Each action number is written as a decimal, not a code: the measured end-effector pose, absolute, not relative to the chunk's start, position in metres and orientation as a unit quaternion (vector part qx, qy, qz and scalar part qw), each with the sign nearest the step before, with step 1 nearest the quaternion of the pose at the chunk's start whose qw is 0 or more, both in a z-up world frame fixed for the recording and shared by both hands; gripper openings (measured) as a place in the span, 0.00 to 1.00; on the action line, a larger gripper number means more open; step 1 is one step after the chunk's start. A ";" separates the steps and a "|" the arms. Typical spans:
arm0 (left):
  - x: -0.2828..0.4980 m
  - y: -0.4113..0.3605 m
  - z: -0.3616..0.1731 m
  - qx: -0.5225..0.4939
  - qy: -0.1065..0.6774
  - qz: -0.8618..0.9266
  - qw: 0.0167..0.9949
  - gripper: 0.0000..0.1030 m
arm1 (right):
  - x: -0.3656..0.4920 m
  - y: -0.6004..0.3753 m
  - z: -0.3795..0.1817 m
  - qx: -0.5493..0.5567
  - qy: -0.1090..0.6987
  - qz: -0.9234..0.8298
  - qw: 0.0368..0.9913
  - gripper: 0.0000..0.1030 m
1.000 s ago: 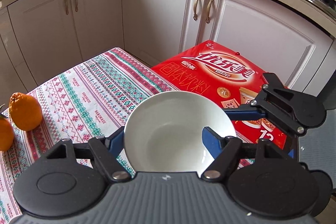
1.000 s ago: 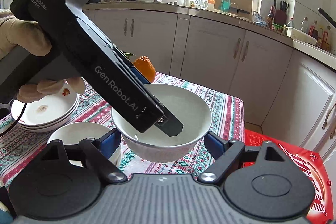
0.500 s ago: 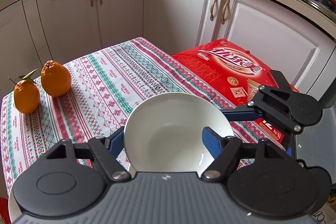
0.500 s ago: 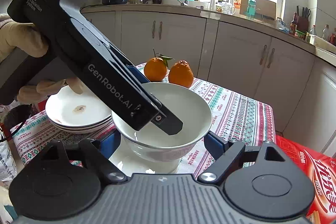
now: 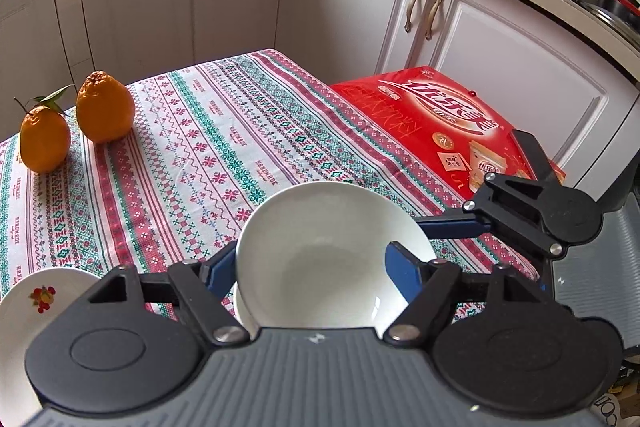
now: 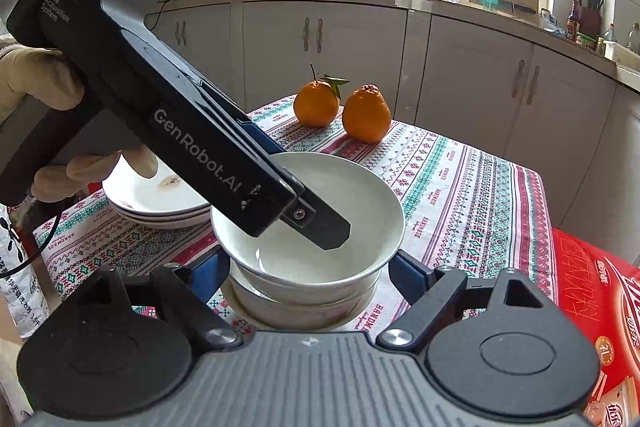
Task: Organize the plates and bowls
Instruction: 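Carry the bowl with the left tool and lower it onto the bowl stack, then open the left tool and withdraw it from the bowl stack, then grip the bowl stack with the left tool while the right tool grips its opposite rim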
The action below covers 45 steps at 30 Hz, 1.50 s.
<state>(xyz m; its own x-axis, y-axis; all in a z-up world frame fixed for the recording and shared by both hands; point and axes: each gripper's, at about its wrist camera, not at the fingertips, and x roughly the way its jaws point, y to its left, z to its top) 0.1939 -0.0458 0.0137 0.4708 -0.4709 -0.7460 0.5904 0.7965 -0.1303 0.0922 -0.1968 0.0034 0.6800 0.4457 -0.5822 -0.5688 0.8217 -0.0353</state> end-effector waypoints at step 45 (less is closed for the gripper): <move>0.125 -0.004 -0.021 0.182 0.347 -0.353 0.850 0.92 | 0.098 -0.208 -0.016 -0.231 0.310 0.344 0.856 1.00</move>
